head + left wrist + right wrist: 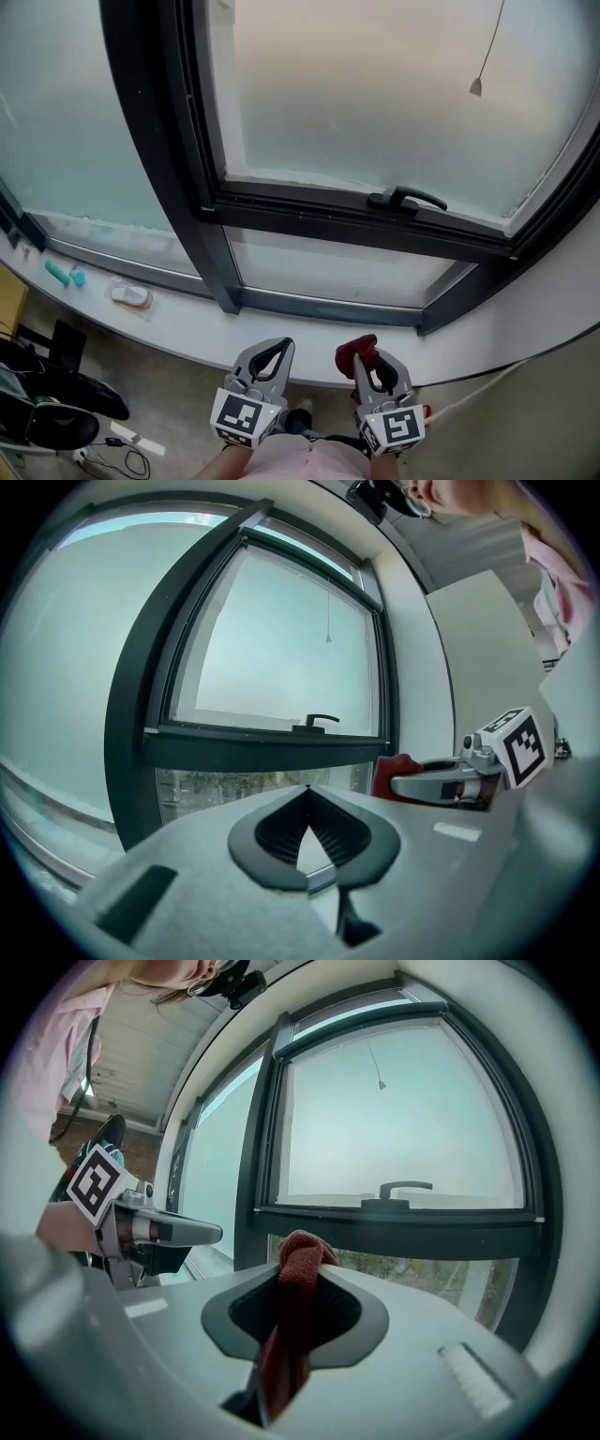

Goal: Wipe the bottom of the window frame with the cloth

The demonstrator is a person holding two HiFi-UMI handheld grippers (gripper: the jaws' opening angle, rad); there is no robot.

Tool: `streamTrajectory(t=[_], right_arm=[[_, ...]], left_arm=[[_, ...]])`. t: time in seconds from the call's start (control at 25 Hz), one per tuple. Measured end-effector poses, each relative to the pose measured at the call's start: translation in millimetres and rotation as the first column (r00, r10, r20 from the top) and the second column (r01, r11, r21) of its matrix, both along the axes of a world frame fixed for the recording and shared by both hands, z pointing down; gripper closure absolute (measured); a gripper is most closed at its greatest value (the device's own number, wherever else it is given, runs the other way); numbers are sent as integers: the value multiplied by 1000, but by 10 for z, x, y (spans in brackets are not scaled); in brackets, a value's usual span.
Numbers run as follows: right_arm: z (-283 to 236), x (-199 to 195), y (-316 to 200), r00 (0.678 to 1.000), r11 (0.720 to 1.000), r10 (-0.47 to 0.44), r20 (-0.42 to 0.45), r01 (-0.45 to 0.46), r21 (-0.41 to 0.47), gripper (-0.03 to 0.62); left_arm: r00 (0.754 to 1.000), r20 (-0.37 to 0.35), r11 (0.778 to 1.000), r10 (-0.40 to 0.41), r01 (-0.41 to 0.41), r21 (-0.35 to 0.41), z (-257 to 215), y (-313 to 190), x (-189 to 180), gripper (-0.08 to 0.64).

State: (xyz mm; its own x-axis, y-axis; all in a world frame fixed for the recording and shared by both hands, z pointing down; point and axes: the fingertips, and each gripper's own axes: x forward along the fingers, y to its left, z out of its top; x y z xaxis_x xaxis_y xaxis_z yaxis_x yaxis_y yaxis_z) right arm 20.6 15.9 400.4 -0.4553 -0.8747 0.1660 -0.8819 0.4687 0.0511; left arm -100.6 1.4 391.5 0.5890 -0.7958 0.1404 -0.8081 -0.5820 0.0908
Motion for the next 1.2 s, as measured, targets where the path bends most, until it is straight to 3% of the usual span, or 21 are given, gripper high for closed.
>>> streamTrajectory(t=[0.48, 0.72, 0.96, 1.2], right_arm=[[-23, 34, -467, 999, 999, -43, 6, 43, 1, 525], [-234, -51, -712, 1000, 999, -5, 26, 4, 39, 525], [-726, -486, -1090, 999, 994, -34, 20, 31, 109, 526], [-1300, -1163, -1628, 995, 966, -99, 5, 95, 239, 526]], left_arm=[[998, -8, 998, -59, 59, 8, -20, -309, -2, 560], [999, -28, 999, -28, 28, 27, -71, -527, -111, 560], [1000, -15, 997, -8, 9, 81, -374, -812, -451, 560], [1000, -20, 995, -22, 24, 96, -471, -939, -885, 560]])
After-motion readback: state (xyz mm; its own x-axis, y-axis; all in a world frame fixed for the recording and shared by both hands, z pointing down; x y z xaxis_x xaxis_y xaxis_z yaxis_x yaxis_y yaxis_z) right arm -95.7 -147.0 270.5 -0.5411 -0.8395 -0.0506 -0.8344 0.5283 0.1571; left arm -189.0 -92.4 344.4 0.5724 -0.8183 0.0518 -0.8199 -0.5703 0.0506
